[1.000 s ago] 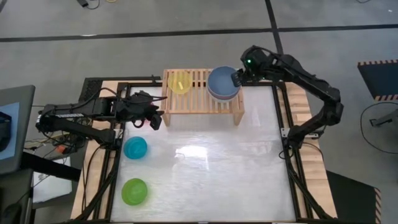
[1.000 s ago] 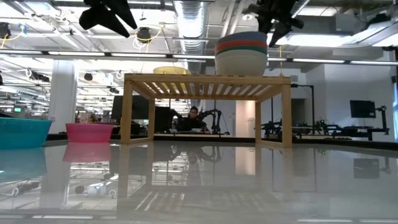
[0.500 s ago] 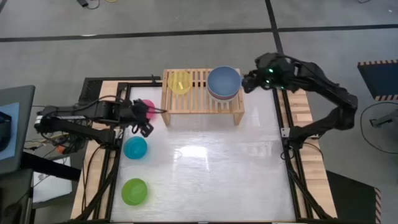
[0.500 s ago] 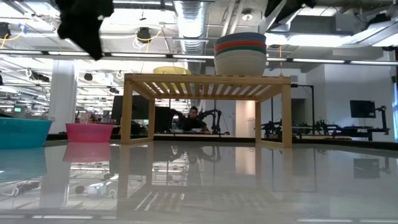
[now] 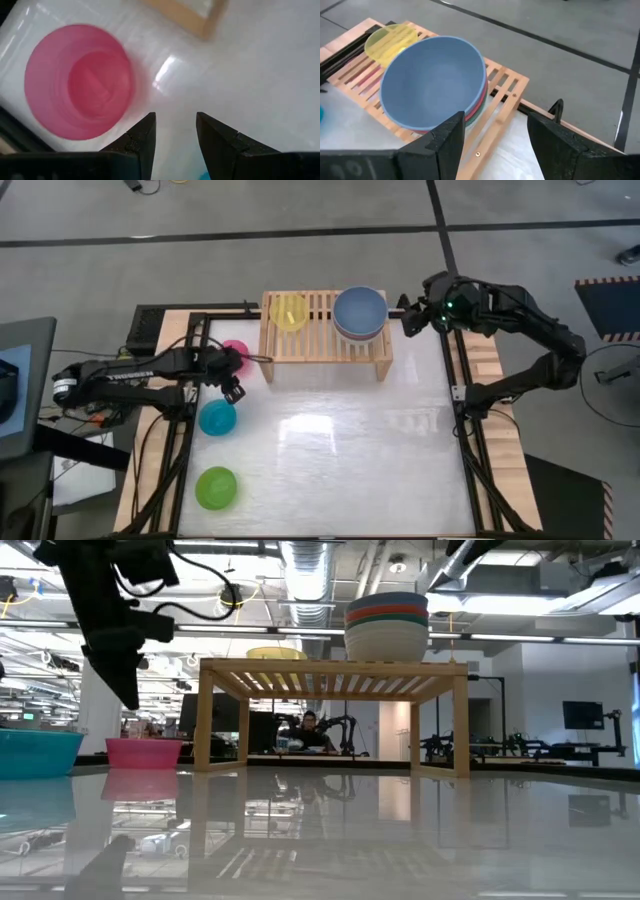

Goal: Place and stack bowls onto a shelf
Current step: Stack the pink bowl on top of the yellow bowl on the shelf

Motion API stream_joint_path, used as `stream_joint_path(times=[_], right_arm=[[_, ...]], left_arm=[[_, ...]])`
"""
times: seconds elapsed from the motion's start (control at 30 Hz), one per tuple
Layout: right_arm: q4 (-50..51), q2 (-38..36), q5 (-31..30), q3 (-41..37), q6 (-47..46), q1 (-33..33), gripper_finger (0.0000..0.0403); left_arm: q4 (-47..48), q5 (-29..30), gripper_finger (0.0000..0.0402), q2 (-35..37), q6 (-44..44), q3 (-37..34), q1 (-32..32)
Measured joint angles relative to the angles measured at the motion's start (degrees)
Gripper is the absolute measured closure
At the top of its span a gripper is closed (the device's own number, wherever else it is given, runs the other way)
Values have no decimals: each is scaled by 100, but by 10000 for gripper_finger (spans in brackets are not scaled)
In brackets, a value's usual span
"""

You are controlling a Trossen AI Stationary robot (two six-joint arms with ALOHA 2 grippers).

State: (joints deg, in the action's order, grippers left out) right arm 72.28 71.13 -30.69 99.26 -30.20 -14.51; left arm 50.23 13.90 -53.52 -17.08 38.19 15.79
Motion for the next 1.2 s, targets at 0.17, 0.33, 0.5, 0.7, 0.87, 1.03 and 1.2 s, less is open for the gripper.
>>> stream_joint_path(times=[0.17, 0.33, 0.5, 0.7, 0.87, 1.03, 1.2], right_arm=[[17, 44, 23, -2, -19, 177, 163], [95, 37, -52, -2, -153, 436, 163], [444, 39, -249, -2, -323, 679, 163], [855, 38, -527, -2, -603, 936, 163], [873, 39, -528, -2, -598, 1002, 163], [948, 39, -525, -2, -535, 1000, 163], [1163, 39, -525, -2, -539, 1000, 163]], left_arm=[[-39, 3, 276, 0, 44, 2, 545], [-31, -8, 276, -26, -13, 2, 797], [-25, 417, 276, -27, -1055, 2, 1181], [-103, 849, 276, -78, -2109, 5, 2032], [-238, 545, 276, -396, -2192, 7, 2986], [-244, 230, 275, -810, -2331, 7, 3711], [-409, -372, 253, -1147, -2343, 7, 4240]])
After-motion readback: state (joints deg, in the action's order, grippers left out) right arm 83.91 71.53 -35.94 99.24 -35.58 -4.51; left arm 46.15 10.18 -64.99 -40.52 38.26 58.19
